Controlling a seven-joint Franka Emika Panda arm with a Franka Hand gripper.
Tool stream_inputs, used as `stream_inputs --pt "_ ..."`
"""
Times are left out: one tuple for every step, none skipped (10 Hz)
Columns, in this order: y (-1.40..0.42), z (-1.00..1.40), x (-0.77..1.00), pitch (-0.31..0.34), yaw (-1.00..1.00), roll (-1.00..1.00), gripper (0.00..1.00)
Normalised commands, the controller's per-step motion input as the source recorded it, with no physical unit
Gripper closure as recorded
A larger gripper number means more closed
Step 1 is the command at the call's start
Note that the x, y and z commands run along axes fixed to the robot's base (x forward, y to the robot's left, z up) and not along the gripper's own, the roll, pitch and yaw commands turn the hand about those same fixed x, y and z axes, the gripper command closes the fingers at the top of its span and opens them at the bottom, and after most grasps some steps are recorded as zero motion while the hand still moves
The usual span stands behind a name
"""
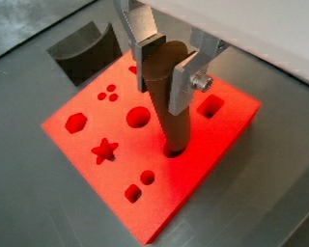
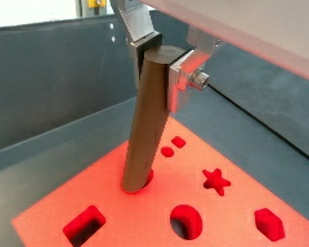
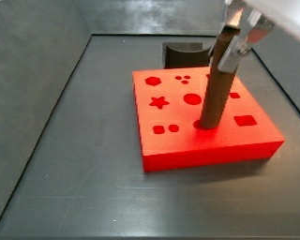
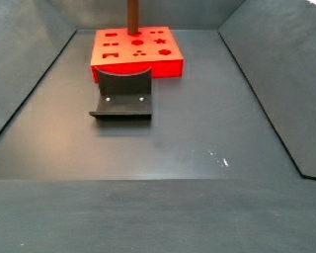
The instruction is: Insert the oval object.
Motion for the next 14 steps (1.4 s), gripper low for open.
stream_inputs --pt "-0.02 -0.1 -0.22 0.0 0.0 0.0 1.0" --pt "-0.04 -0.03 -0.21 0.0 0.0 0.0 1.0" --pt "-0.09 0.0 -0.33 -0.009 0.0 0.02 1.0" --pt "-0.05 -0.05 -0.21 -0.016 0.0 0.0 1.0" --pt "-0.01 -0.15 -0.03 0.0 0.0 0.02 1.0" --pt "-0.03 -0.31 0.0 0.03 0.0 0.07 1.0" --pt "-0.09 -0.48 0.0 0.114 0.0 0.1 1.0" --pt "-0.05 -0.65 0.0 0.079 0.0 0.04 1.0" --pt "-0.03 -0.8 0.0 0.01 0.01 0.0 1.0" --pt "-0.04 -0.81 0.05 0.0 0.04 0.0 1.0" --pt "-0.01 -0.88 0.08 0.0 0.07 -0.01 1.0" --pt "-0.03 -0.86 0.03 0.0 0.08 -0.01 1.0" --pt "0.0 -0.57 0.0 -0.013 0.0 -0.02 1.0" --pt "0.0 0.0 0.0 0.0 0.0 0.0 1.0"
